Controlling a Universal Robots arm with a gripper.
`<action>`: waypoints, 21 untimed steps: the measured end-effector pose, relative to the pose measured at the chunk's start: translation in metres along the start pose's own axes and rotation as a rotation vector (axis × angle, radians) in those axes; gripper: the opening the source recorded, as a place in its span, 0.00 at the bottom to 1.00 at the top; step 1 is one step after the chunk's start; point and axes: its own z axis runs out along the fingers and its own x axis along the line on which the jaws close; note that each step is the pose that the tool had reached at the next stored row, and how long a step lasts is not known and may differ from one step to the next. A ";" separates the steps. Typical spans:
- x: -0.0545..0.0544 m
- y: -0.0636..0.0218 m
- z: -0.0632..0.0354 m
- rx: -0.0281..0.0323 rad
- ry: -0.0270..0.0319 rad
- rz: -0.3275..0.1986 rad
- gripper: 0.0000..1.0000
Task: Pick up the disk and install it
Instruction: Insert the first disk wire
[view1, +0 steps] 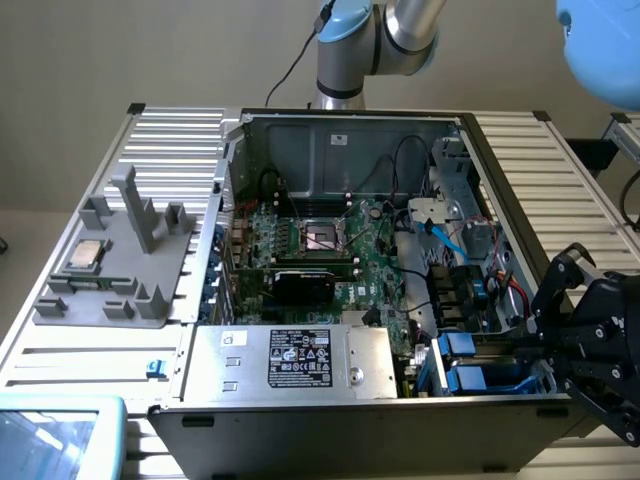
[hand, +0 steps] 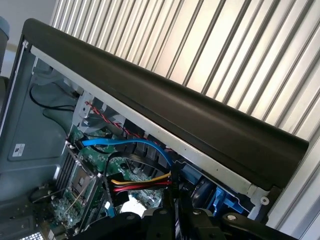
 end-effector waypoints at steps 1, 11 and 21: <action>0.000 0.0000 0.0000 0.0000 0.0000 0.000 0.16; 0.000 0.0001 -0.0002 0.0001 -0.0002 0.000 0.16; 0.005 0.0019 -0.0019 0.0119 -0.0274 0.006 0.16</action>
